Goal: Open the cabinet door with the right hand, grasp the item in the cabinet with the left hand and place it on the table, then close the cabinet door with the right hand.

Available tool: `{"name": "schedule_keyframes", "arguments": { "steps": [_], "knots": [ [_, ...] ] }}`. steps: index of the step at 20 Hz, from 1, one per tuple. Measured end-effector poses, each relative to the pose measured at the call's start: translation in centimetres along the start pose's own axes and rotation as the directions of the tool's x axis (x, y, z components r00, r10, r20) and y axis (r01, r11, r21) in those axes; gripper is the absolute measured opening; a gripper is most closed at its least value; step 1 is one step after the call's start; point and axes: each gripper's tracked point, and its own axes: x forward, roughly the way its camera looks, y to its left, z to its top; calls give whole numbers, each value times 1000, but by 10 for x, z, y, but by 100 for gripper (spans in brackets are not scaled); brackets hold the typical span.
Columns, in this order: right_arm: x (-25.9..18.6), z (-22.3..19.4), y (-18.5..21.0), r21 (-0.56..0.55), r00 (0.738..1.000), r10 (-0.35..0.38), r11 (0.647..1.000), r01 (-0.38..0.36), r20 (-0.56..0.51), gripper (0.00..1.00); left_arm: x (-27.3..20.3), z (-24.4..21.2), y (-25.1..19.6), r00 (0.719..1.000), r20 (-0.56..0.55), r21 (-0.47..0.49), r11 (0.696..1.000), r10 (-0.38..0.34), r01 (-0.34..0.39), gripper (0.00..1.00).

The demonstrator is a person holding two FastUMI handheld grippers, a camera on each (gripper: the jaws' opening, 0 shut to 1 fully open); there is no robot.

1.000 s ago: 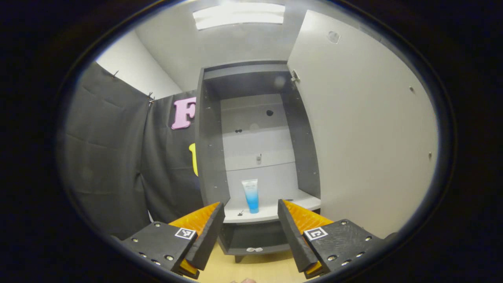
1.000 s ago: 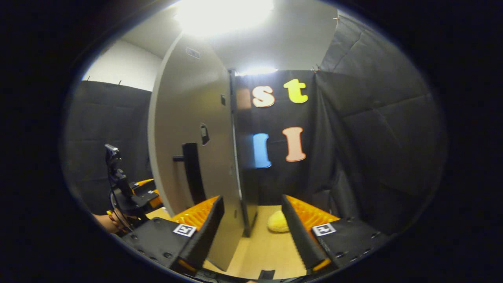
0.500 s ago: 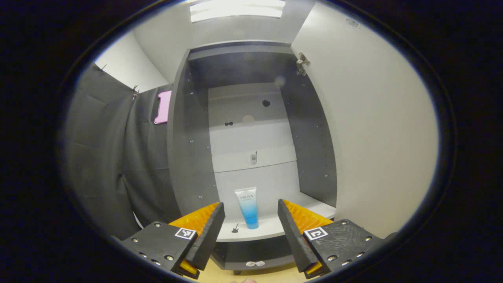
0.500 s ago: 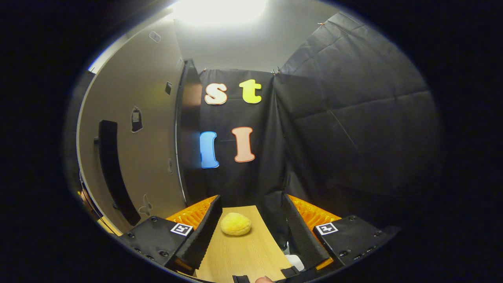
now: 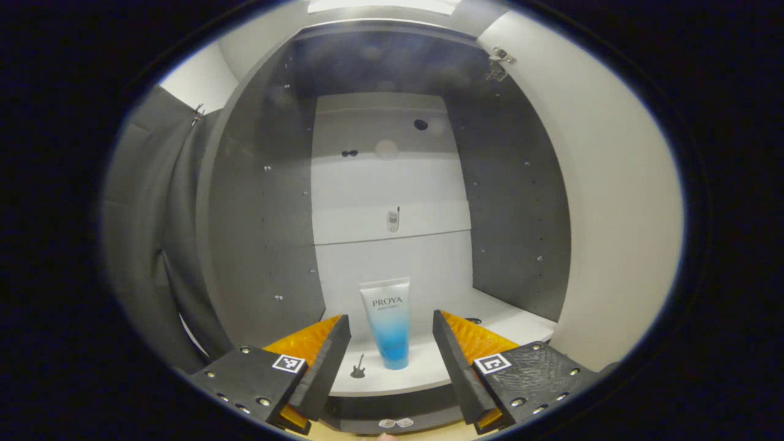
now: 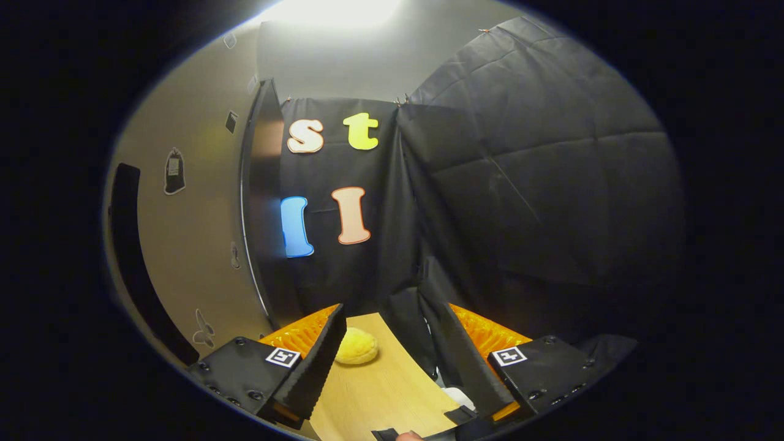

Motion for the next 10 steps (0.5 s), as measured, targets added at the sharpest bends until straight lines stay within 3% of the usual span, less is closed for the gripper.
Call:
{"name": "schedule_keyframes", "arguments": {
  "steps": [3,4,9,10],
  "knots": [
    [3,-6,3,-6,999,-32,999,32,-19,98,18,-8,3,1000,-14,-20,1000,-9,9,82],
    [3,-8,4,-7,999,-40,999,40,-23,93,24,-11,4,1000,-17,-28,1000,-9,9,82],
    [7,-9,9,-20,998,-53,998,52,-36,93,42,-22,4,998,-46,-87,996,-32,28,84],
    [6,-9,10,-22,998,-50,999,50,-36,98,41,-23,6,998,-54,-90,995,-35,30,85]
  ]
}}
